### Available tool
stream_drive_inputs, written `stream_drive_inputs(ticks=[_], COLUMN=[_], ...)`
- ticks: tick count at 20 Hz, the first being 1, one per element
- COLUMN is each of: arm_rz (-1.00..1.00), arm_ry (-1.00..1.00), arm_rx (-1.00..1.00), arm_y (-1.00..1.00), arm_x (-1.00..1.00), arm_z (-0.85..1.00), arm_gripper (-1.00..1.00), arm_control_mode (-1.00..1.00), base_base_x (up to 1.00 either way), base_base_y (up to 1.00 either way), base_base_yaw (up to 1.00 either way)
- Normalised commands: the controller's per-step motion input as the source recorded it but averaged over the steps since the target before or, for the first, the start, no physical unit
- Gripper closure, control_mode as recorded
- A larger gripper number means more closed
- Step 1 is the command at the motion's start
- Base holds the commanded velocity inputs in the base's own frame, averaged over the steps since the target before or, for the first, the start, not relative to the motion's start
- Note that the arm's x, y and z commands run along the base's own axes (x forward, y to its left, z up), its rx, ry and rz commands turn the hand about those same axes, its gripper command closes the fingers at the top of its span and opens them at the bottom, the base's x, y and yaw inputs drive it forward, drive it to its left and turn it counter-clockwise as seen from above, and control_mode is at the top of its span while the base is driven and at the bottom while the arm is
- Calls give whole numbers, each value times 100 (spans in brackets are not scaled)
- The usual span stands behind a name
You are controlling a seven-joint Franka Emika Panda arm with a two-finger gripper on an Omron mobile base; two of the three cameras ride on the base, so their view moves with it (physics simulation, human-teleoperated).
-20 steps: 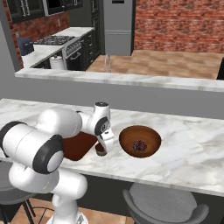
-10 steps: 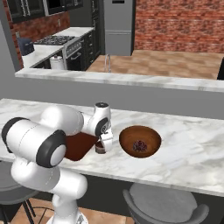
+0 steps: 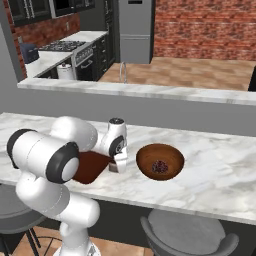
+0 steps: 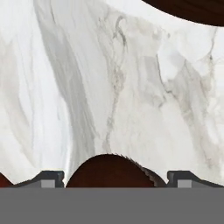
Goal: Place the bowl with cake and the cupcake onto the tray.
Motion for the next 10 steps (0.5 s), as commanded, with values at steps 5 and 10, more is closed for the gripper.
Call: stream_drive_inputs(ticks=[5, 10], arm_rz=[-18, -18], arm_ry=[3, -1], arm_rx=[6, 1], arm_y=[-19, 0], arm_x=[-29, -9], arm_z=[69, 98], arm_gripper=[100, 100], arm_control_mode=[-100, -100], base_base_x=[0, 0], base_base_y=[0, 0], base_base_yaw=[0, 0])
